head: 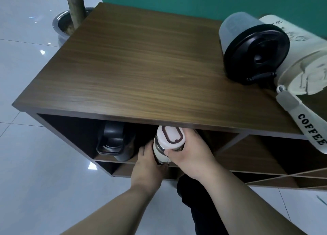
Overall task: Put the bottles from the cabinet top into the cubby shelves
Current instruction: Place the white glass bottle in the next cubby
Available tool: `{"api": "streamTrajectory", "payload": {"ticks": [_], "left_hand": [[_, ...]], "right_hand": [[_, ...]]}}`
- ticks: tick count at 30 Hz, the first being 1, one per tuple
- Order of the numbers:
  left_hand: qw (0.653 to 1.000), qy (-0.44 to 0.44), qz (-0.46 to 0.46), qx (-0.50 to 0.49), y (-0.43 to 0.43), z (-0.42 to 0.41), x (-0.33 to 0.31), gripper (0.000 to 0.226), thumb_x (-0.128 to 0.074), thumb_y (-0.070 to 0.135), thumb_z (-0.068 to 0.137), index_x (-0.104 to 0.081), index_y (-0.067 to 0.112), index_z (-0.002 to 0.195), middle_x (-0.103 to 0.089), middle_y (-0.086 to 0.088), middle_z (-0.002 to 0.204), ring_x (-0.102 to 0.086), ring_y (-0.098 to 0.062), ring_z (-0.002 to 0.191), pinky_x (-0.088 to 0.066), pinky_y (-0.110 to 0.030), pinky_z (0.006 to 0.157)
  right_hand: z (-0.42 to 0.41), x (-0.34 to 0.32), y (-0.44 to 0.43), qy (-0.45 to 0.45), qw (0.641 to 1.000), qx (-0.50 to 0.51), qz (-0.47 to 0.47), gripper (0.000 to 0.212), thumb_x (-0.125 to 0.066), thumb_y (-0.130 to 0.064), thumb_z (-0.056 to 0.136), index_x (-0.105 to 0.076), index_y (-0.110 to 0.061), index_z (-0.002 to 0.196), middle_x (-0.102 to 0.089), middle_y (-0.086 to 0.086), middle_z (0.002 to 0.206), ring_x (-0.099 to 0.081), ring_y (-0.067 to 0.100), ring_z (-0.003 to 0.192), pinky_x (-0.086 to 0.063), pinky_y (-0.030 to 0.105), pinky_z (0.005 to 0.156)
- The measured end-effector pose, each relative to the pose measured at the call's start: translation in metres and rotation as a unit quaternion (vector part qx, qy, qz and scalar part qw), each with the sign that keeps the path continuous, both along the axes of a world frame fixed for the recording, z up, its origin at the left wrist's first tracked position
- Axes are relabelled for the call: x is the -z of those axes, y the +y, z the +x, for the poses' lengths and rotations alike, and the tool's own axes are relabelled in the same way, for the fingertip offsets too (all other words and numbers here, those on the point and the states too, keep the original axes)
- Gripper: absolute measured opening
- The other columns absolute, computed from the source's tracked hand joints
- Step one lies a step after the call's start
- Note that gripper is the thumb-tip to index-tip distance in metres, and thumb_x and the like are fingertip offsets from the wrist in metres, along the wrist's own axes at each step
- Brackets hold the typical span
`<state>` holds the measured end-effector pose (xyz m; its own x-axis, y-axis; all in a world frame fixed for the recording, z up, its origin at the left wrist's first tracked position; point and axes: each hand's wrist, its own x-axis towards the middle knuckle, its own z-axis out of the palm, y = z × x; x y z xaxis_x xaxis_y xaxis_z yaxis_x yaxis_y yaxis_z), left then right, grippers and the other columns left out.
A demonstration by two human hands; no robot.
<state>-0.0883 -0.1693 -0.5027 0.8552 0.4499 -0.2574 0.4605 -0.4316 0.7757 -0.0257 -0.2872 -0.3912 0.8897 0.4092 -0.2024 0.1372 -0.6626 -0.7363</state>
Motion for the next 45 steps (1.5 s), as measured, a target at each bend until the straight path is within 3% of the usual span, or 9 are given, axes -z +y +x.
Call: {"api": "streamTrajectory", "payload": {"ticks": [3, 8, 19, 29, 34, 38, 40, 42, 45], "left_hand": [[1.000, -0.003, 0.000, -0.001, 0.001, 0.000, 0.000, 0.082, -0.084, 0.027, 0.085, -0.041, 0.034, 0.154, -0.052, 0.006, 0.152, -0.056, -0.016, 0.134, -0.053, -0.036, 0.099], [1.000, -0.009, 0.002, 0.003, 0.005, -0.001, -0.003, 0.079, -0.078, 0.027, 0.090, -0.037, 0.037, 0.157, -0.059, 0.008, 0.153, -0.064, -0.018, 0.133, -0.056, -0.041, 0.103], [0.999, 0.023, 0.016, 0.029, 0.009, 0.001, -0.004, 0.092, -0.076, 0.023, 0.091, -0.023, 0.033, 0.165, -0.064, 0.000, 0.149, -0.068, -0.028, 0.127, -0.057, -0.046, 0.101], [0.999, 0.004, -0.004, 0.049, 0.011, -0.006, -0.013, 0.087, -0.074, 0.018, 0.089, -0.029, 0.040, 0.160, -0.060, 0.009, 0.152, -0.064, -0.017, 0.133, -0.057, -0.045, 0.105], [0.997, 0.015, -0.021, 0.066, 0.012, -0.016, -0.034, 0.091, -0.074, 0.035, 0.081, -0.030, 0.034, 0.160, -0.057, 0.009, 0.147, -0.059, -0.015, 0.134, -0.054, -0.041, 0.105], [0.994, 0.054, -0.041, 0.084, 0.011, -0.031, -0.062, 0.065, -0.074, 0.042, 0.083, -0.051, 0.033, 0.143, -0.060, 0.011, 0.135, -0.058, -0.008, 0.119, -0.048, -0.030, 0.098], [0.993, 0.062, -0.047, 0.085, 0.013, -0.038, -0.066, 0.050, -0.071, 0.051, 0.078, -0.063, 0.039, 0.125, -0.069, 0.010, 0.128, -0.065, -0.008, 0.112, -0.057, -0.036, 0.099], [0.993, 0.057, -0.066, 0.082, 0.015, -0.045, -0.071, 0.047, -0.070, 0.053, 0.075, -0.067, 0.040, 0.120, -0.076, 0.010, 0.118, -0.072, -0.011, 0.107, -0.061, -0.043, 0.097], [0.991, 0.039, -0.073, 0.105, 0.013, -0.062, -0.100, 0.038, -0.071, 0.040, 0.085, -0.069, 0.035, 0.122, -0.078, 0.011, 0.113, -0.074, -0.010, 0.101, -0.060, -0.035, 0.094]], "right_hand": [[-0.001, 0.003, 0.001, -0.001, 1.000, 0.022, 0.013, 0.064, -0.079, -0.025, 0.074, -0.048, -0.048, 0.126, -0.057, -0.023, 0.122, -0.054, 0.002, 0.113, -0.040, 0.015, 0.089], [-0.006, 0.008, 0.006, -0.029, 0.998, 0.061, 0.017, 0.072, -0.083, -0.032, 0.068, -0.045, -0.048, 0.127, -0.059, -0.016, 0.127, -0.058, 0.010, 0.116, -0.048, 0.028, 0.095], [-0.011, 0.009, 0.006, -0.047, 0.996, 0.074, 0.024, 0.074, -0.085, -0.036, 0.069, -0.045, -0.042, 0.131, -0.055, -0.016, 0.131, -0.056, 0.009, 0.120, -0.044, 0.024, 0.092], [-0.015, 0.007, 0.008, -0.062, 0.995, 0.071, 0.024, 0.085, -0.086, -0.040, 0.065, -0.040, -0.045, 0.135, -0.046, -0.023, 0.140, -0.050, 0.006, 0.129, -0.042, 0.024, 0.095], [-0.028, 0.004, 0.003, -0.060, 0.996, 0.064, 0.015, 0.093, -0.086, -0.029, 0.067, -0.028, -0.047, 0.139, -0.035, -0.024, 0.142, -0.047, 0.007, 0.133, -0.042, 0.023, 0.095], [-0.047, -0.008, -0.005, -0.046, 0.996, 0.072, 0.007, 0.106, -0.075, -0.014, 0.077, -0.010, -0.039, 0.157, -0.019, -0.017, 0.162, -0.030, 0.008, 0.148, -0.031, 0.019, 0.104], [-0.058, -0.016, -0.009, -0.037, 0.996, 0.079, 0.015, 0.098, -0.070, -0.013, 0.082, -0.013, -0.034, 0.159, -0.017, -0.016, 0.165, -0.026, 0.007, 0.150, -0.024, 0.017, 0.106], [-0.071, -0.027, -0.014, -0.051, 0.994, 0.091, 0.032, 0.086, -0.068, -0.015, 0.085, -0.025, -0.033, 0.157, -0.026, -0.017, 0.161, -0.030, 0.006, 0.148, -0.025, 0.018, 0.109], [-0.088, -0.049, -0.023, -0.093, 0.982, 0.145, 0.078, 0.056, -0.069, -0.017, 0.088, -0.052, -0.046, 0.133, -0.052, -0.023, 0.137, -0.052, 0.003, 0.130, -0.040, 0.024, 0.109]]}}
